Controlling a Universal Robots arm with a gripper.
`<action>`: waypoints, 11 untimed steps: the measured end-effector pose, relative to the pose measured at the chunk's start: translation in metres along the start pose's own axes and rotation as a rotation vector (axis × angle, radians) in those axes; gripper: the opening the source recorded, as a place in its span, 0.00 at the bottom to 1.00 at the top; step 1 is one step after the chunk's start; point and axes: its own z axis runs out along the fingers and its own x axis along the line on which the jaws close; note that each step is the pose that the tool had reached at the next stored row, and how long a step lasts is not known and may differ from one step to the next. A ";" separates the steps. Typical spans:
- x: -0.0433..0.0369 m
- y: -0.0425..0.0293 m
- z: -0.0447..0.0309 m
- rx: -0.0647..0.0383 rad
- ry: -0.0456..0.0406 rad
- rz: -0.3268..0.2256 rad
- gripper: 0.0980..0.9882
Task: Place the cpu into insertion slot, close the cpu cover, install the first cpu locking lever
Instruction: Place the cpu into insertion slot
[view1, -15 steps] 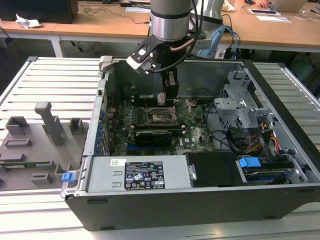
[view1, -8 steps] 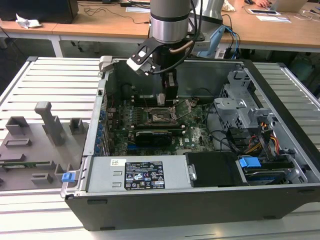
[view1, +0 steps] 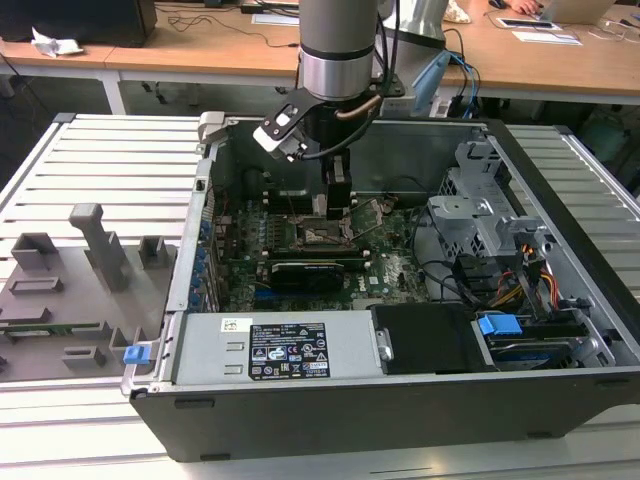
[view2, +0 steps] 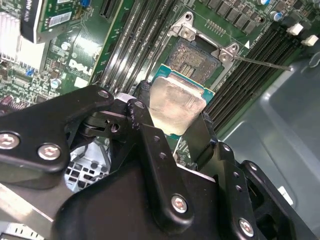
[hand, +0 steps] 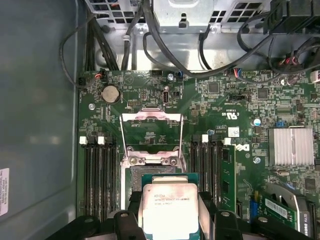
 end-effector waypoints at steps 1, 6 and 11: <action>0.0000 -0.0001 0.0012 0.000 0.0001 0.000 0.48; 0.0001 -0.0004 0.0050 0.000 0.0001 0.000 0.48; 0.0002 -0.0007 0.0092 0.000 0.0001 0.000 0.48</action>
